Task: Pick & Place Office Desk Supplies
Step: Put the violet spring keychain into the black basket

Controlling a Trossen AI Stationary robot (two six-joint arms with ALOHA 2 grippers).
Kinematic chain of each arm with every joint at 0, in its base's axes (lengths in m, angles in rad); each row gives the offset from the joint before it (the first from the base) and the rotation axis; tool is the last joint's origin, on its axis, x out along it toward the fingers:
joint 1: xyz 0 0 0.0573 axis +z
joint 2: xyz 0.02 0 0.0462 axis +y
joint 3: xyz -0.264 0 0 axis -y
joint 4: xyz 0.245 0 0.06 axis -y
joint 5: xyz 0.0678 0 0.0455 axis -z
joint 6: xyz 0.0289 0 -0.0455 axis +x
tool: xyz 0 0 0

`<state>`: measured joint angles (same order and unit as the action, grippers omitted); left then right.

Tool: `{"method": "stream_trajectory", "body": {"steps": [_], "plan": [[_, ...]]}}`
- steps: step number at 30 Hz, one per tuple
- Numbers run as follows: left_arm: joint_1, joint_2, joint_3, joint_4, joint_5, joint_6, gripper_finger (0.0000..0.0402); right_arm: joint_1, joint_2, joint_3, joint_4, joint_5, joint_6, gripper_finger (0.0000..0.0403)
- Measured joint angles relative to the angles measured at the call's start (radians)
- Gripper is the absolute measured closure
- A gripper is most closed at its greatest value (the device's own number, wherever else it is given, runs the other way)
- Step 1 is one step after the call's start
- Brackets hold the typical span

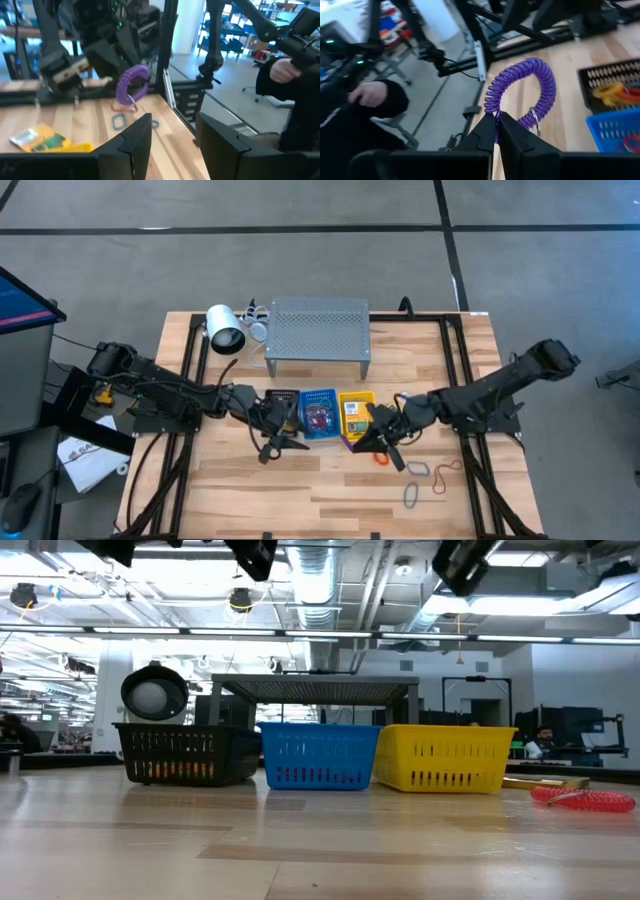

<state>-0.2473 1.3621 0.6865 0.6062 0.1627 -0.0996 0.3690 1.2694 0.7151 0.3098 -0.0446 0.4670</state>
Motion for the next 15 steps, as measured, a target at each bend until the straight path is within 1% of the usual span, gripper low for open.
{"method": "stream_trajectory", "body": {"steps": [5,9,13,15], "plan": [[0.032,0.000,0.000,0.024,-0.009,0.016,0.0252,-0.070,0.000,0.000,0.049,-0.150,-0.046,0.0395],[0.074,0.000,0.000,0.027,-0.014,0.013,0.0252,-0.110,0.000,0.000,0.060,-0.242,-0.073,0.0395],[0.101,0.000,0.007,0.062,-0.013,0.013,0.0252,-0.135,0.004,0.000,0.090,-0.296,-0.107,0.0395],[0.106,0.006,0.022,0.061,0.006,0.013,0.0252,-0.146,0.008,0.000,0.096,-0.316,-0.124,0.0395]]}}
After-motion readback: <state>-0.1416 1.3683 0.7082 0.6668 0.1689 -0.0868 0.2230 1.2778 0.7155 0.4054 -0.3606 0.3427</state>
